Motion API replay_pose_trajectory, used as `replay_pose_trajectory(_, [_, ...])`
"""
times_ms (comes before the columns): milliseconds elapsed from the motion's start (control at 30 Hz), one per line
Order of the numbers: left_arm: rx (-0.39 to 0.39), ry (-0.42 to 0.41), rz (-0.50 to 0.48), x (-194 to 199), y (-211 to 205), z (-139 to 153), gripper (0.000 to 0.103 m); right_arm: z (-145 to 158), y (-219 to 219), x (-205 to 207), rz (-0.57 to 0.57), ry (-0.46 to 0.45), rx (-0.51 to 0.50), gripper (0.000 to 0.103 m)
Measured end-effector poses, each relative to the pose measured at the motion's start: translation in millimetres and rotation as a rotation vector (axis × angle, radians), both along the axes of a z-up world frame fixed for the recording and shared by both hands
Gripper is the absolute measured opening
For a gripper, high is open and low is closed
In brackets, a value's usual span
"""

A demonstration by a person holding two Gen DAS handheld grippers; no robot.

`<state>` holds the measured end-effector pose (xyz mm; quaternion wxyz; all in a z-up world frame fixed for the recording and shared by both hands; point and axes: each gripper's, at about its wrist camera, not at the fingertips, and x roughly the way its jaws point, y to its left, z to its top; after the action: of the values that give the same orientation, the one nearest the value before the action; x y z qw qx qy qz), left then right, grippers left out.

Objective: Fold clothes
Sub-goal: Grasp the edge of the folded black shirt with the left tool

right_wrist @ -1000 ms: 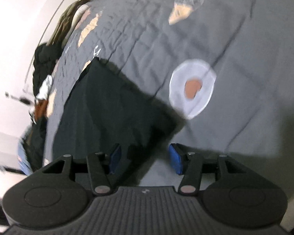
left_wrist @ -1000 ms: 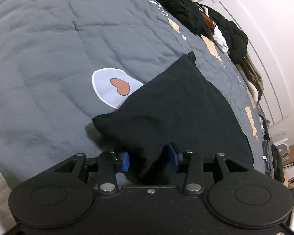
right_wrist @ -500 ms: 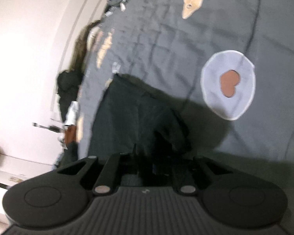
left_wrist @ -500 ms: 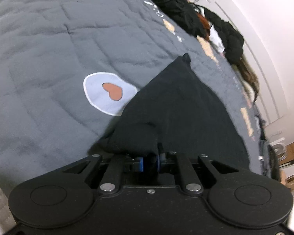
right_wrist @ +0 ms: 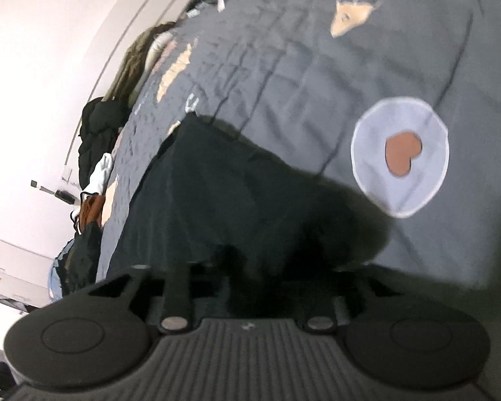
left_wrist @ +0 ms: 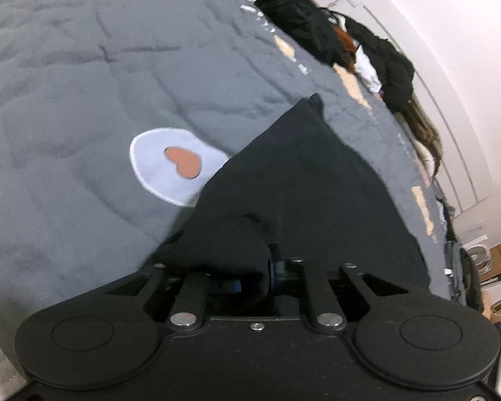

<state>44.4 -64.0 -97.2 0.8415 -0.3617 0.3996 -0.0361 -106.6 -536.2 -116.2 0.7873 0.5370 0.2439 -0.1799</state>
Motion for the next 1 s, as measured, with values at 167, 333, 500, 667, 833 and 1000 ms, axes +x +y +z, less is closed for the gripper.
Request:
replay_pose_trajectory(167, [-0.044,-0.025,0.004,-0.7,6.7,16.4,0.011,22.7,-1.5,-6.2,0.018,-0.107,0.026,0.008])
replay_pose_trajectory(333, [-0.044,-0.012,-0.005,3.3,13.7,27.4,0.01,28.3,1.7,-6.5,0.05,-0.073,0.082,0.008])
replay_pose_trajectory(500, [0.035,0.07,0.002,9.0,7.1,10.5,0.022,17.0,6.2,-3.9,0.104,0.092,0.009,0.013])
replay_pose_trajectory(667, [0.056,0.074,0.028,7.6,2.5,1.6,0.025,14.7,6.7,2.8,0.143,0.177,-0.094,0.025])
replay_pose_trajectory(833, [0.079,0.039,0.018,4.3,1.3,8.6,0.014,31.9,-0.4,-18.6,0.132,0.181,-0.117,0.029])
replay_pose_trajectory(1000, [0.134,0.01,0.009,1.1,-7.5,17.2,0.014,45.6,-14.9,-35.0,0.087,0.208,-0.212,0.031])
